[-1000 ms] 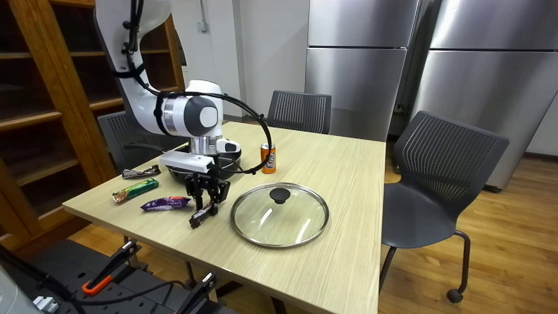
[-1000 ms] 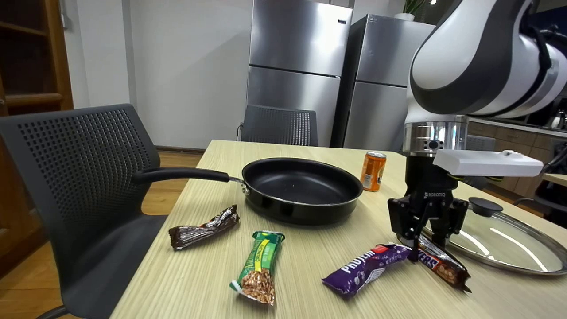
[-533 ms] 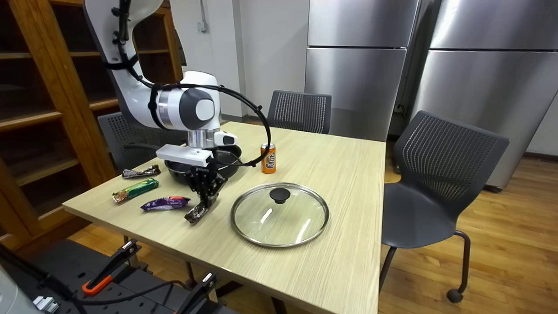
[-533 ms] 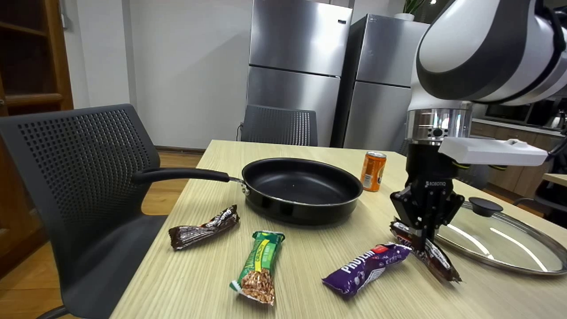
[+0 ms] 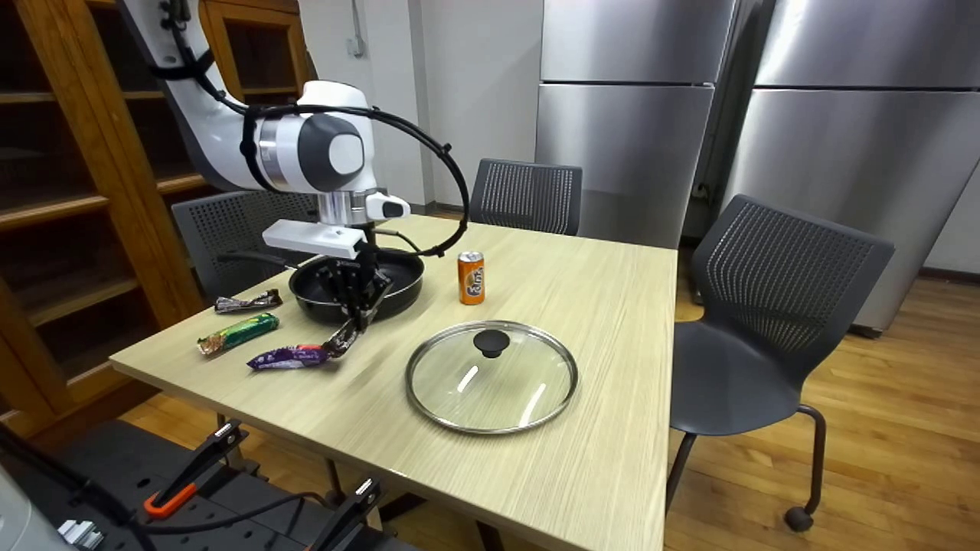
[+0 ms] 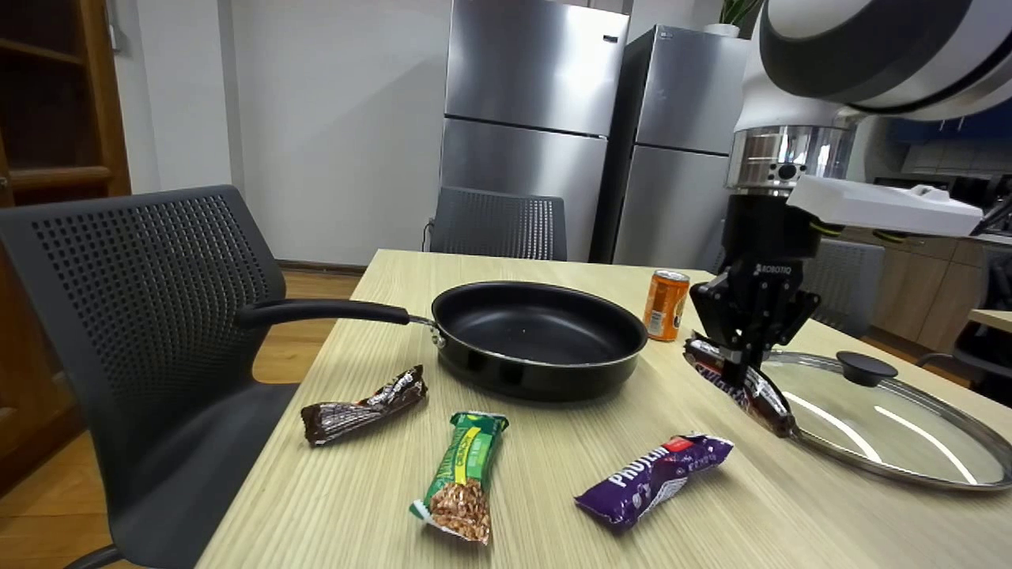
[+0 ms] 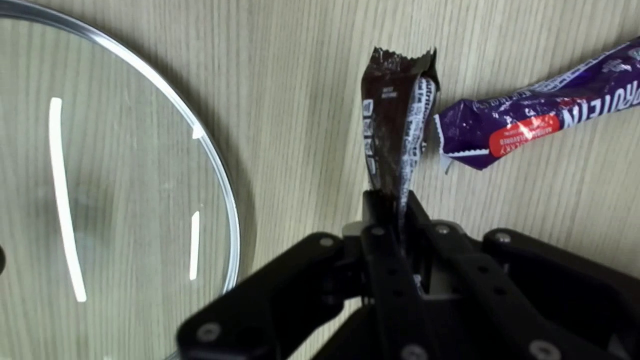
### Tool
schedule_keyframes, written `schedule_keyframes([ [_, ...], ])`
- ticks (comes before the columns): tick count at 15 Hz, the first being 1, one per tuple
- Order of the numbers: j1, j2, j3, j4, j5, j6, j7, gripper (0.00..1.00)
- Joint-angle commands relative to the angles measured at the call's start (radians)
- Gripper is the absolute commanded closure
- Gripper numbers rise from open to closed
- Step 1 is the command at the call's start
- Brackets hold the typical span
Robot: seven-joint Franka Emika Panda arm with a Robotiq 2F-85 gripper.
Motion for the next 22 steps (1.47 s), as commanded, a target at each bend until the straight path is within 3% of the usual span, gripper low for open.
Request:
schedule_keyframes([
  [1, -0.013, -0.082, 0.03, -0.031, 0.023, -0.003, -0.031, 0.98],
  [10, -0.001, -0.092, 0.061, 0.052, 0.026, -0.03, -0.024, 0.97],
  [22, 0.016, 0.07, 0.054, 0.37, 0.001, -0.176, -0.001, 0.97],
])
